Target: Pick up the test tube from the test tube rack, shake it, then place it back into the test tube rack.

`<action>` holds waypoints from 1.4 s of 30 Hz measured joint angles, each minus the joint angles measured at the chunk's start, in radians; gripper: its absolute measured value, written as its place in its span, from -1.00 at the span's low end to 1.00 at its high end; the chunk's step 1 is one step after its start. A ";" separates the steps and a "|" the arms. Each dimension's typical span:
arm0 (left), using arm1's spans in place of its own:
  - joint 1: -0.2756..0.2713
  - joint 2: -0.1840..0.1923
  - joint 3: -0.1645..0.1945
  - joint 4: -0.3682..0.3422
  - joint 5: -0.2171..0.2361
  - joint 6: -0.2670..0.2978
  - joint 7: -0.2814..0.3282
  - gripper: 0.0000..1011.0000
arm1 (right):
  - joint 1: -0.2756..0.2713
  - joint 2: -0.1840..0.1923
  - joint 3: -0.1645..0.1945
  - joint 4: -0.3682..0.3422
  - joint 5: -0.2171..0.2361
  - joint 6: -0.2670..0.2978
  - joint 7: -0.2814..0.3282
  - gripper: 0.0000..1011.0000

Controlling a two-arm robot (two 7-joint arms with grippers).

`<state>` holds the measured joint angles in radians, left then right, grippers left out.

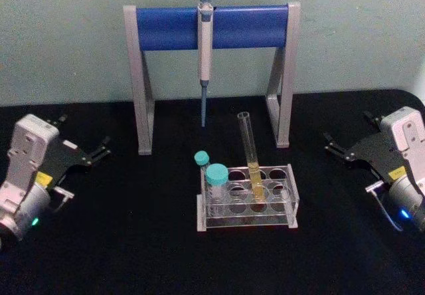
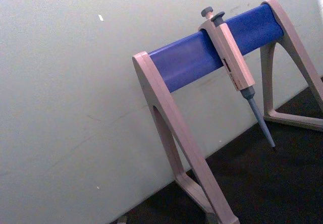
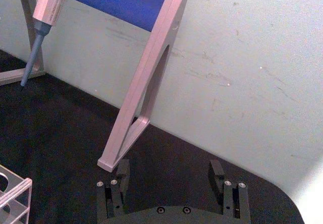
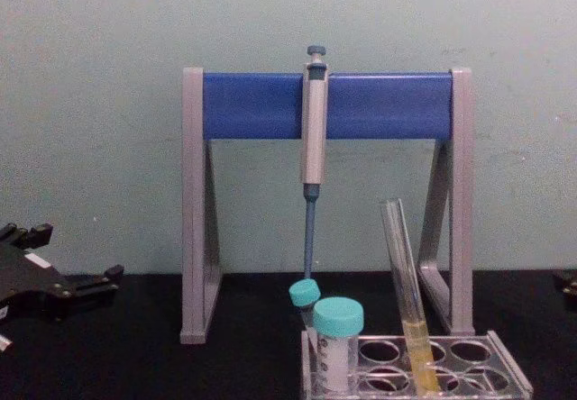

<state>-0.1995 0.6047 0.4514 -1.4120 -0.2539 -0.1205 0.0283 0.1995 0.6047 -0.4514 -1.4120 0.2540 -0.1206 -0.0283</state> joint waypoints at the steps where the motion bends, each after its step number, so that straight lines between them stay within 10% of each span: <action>1: 0.000 0.000 0.000 0.000 0.000 0.000 0.000 0.98 | 0.000 0.000 0.000 0.000 0.000 0.000 0.000 0.98; 42: 0.000 0.000 0.000 0.000 0.000 0.000 0.000 0.98 | 0.000 0.000 0.000 0.000 0.000 0.000 0.000 0.98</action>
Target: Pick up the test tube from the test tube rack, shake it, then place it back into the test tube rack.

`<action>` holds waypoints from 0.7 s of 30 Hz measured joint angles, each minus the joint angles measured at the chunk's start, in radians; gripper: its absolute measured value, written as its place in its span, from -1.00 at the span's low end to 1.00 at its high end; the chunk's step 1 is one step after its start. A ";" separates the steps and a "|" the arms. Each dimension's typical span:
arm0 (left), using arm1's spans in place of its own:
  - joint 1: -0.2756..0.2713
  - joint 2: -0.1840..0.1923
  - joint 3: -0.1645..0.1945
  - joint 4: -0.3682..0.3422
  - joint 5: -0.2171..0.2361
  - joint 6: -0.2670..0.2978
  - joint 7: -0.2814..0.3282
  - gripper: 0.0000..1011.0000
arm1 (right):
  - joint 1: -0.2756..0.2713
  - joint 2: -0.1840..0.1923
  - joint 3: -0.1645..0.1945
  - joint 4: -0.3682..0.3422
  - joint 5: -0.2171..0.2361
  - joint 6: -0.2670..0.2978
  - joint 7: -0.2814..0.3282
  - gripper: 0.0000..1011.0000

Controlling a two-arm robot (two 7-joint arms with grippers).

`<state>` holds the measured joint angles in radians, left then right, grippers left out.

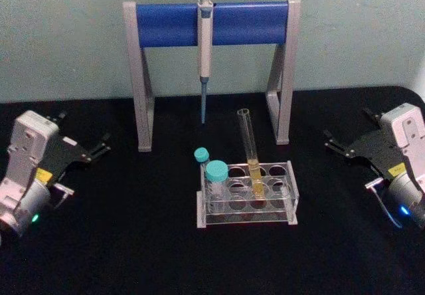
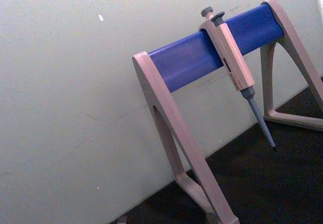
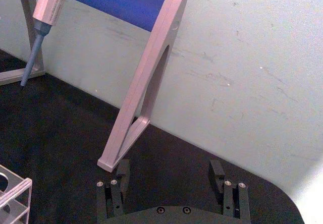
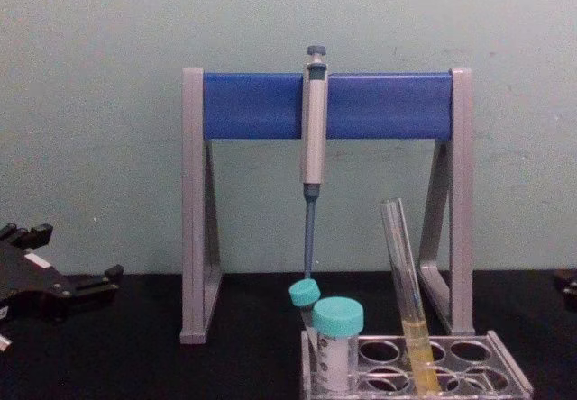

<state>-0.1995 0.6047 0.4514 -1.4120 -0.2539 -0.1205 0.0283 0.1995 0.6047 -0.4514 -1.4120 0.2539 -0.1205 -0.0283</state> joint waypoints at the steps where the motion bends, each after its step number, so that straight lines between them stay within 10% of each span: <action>1: 0.000 0.000 0.000 0.000 0.000 0.000 0.000 0.98 | 0.000 0.000 0.000 0.000 0.000 0.000 0.000 0.98; 21: 0.000 0.000 0.000 0.000 0.000 0.000 0.000 0.98 | -0.038 -0.003 0.058 -0.063 0.075 -0.101 0.145 0.98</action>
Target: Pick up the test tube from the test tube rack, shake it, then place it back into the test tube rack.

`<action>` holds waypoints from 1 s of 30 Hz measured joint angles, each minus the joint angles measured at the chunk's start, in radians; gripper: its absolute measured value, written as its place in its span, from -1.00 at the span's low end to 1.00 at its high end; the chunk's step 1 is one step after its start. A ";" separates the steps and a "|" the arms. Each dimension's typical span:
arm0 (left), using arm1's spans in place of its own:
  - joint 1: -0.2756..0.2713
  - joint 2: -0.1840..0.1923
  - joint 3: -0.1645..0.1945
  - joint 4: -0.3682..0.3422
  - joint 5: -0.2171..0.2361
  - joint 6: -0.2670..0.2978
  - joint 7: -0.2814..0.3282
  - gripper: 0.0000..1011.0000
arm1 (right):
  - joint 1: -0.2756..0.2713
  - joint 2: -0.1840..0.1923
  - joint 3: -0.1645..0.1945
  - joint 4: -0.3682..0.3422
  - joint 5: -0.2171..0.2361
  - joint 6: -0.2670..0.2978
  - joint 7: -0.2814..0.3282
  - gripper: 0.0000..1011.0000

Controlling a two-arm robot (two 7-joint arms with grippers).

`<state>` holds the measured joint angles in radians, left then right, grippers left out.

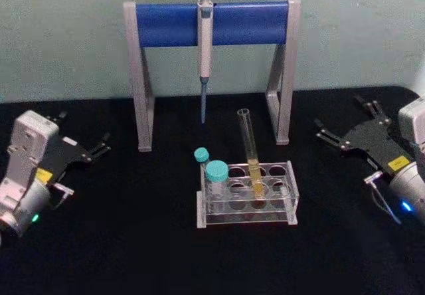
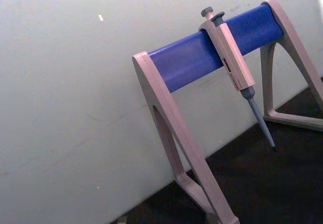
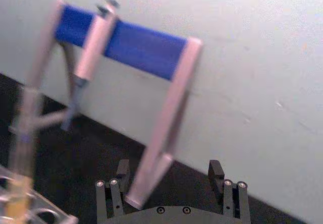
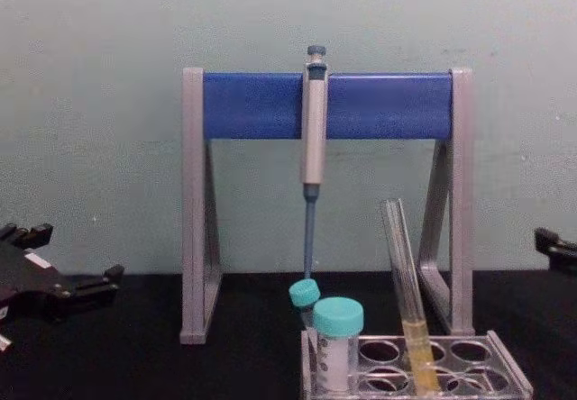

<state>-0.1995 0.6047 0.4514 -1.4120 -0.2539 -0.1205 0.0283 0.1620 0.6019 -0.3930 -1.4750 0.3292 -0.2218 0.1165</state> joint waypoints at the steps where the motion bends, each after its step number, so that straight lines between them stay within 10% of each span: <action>1: 0.000 0.000 0.000 0.000 0.000 0.000 0.000 0.98 | -0.001 0.002 0.000 -0.007 0.009 -0.005 0.017 0.98; 13: 0.000 0.000 0.000 0.000 0.000 0.000 0.000 0.98 | 0.000 -0.022 -0.050 -0.091 0.062 0.036 0.196 0.98; 30: 0.000 0.000 0.000 0.000 0.000 0.000 0.000 0.98 | 0.071 -0.129 -0.083 -0.056 0.045 0.212 0.221 0.98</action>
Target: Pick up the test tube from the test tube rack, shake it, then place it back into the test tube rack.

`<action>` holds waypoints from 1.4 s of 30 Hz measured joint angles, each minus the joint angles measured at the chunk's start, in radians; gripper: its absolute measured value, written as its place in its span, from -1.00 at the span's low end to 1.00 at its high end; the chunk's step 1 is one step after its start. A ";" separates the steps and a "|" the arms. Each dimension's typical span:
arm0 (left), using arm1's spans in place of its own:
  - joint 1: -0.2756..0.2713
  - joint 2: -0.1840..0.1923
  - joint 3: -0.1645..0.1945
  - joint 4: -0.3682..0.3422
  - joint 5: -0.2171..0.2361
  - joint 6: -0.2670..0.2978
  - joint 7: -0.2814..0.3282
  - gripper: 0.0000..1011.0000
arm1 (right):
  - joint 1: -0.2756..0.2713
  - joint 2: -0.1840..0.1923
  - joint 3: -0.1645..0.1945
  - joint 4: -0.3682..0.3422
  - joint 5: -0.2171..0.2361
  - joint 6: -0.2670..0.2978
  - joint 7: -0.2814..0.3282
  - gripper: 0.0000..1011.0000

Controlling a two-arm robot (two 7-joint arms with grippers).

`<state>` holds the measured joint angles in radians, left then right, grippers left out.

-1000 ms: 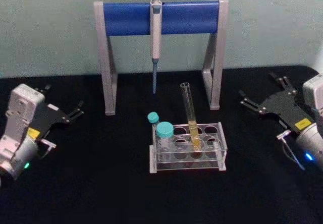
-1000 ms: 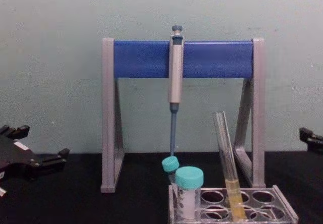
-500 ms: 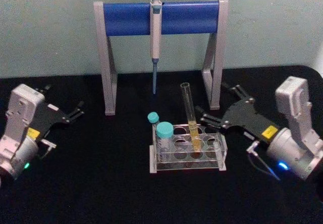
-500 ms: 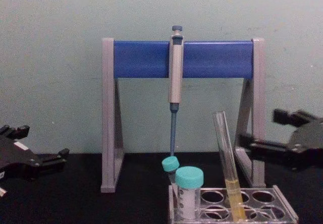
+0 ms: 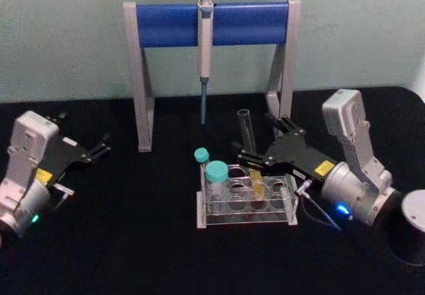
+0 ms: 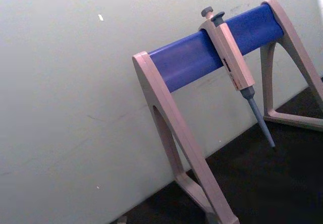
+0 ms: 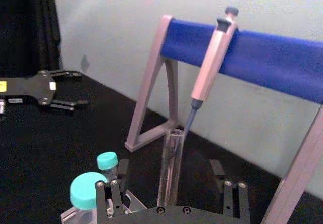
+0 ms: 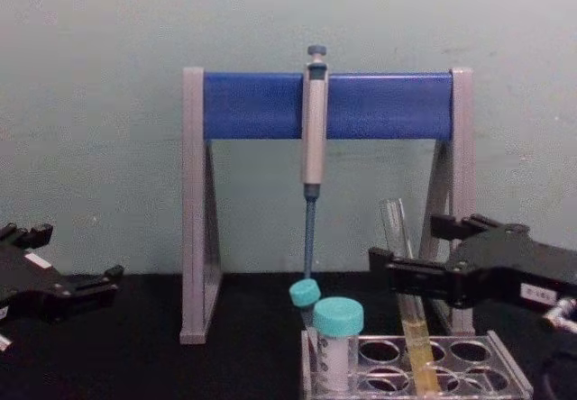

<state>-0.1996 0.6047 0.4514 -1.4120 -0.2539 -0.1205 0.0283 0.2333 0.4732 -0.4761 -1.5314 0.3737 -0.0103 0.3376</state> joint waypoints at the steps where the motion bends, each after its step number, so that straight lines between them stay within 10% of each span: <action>1: 0.000 0.000 0.000 0.000 0.000 0.000 0.000 0.98 | 0.007 -0.009 0.003 0.006 0.004 0.023 0.000 0.98; 12: 0.000 0.000 0.000 0.000 0.000 0.000 0.000 0.98 | 0.031 -0.043 0.017 0.029 0.009 0.122 0.013 0.98; 42: 0.000 0.000 0.000 0.000 0.000 0.000 0.000 0.98 | 0.024 -0.048 0.028 0.024 -0.010 0.123 0.021 0.87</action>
<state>-0.1995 0.6047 0.4514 -1.4120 -0.2539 -0.1205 0.0283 0.2575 0.4252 -0.4477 -1.5070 0.3640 0.1130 0.3582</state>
